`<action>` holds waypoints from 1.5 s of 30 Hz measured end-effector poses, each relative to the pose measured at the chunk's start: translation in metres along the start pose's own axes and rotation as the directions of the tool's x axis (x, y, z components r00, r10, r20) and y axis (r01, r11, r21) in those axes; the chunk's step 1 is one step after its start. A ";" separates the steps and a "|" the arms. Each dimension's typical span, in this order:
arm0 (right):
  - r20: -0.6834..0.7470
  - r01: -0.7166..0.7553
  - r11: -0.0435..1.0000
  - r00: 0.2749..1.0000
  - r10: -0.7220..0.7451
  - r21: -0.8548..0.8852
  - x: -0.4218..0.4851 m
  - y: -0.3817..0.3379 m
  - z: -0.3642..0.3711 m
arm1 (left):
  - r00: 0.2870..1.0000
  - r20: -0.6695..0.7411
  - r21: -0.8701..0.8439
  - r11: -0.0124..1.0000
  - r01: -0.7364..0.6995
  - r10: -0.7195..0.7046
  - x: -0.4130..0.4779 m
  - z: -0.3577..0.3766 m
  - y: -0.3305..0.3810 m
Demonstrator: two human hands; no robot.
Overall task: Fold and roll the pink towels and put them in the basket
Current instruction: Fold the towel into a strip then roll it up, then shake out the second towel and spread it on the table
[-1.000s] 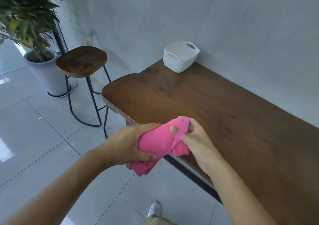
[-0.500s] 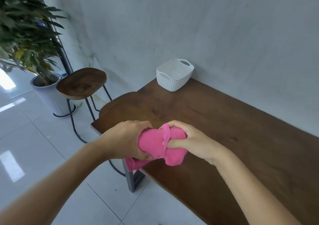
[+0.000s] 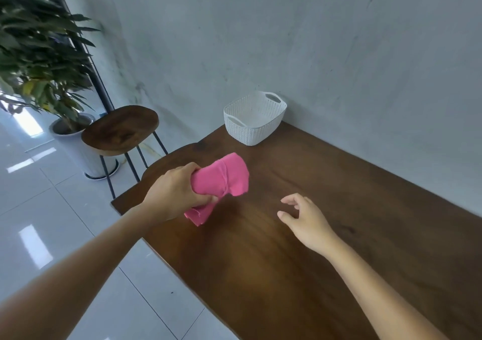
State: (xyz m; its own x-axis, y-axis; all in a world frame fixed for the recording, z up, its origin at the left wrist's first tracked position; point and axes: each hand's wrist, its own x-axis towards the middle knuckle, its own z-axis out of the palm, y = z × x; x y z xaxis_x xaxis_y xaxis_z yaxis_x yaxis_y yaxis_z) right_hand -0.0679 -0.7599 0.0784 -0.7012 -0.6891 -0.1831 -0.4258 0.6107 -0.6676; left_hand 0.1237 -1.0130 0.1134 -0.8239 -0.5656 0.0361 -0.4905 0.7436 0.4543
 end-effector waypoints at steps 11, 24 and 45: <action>-0.184 -0.214 0.891 0.971 0.151 -0.400 0.011 0.037 0.032 | 0.996 -0.087 -0.011 1.000 0.029 -0.030 0.074 0.008 0.006; -0.172 -0.344 0.826 0.939 0.297 -0.448 0.017 0.009 0.036 | 0.969 -0.234 -0.082 0.992 -0.095 0.073 0.216 -0.026 0.033; -0.153 -0.510 0.706 0.848 0.507 -0.492 0.043 -0.020 0.035 | 0.998 -0.021 0.252 0.966 -0.055 0.062 0.343 0.041 0.037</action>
State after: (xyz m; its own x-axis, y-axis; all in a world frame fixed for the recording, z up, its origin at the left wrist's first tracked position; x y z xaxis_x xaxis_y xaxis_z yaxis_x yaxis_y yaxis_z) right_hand -0.0694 -0.8151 0.0584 -0.8983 -0.2153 -0.3831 -0.2238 0.9744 -0.0229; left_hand -0.1884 -1.1645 0.1063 -0.8468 -0.5254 0.0833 -0.4999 0.8394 0.2131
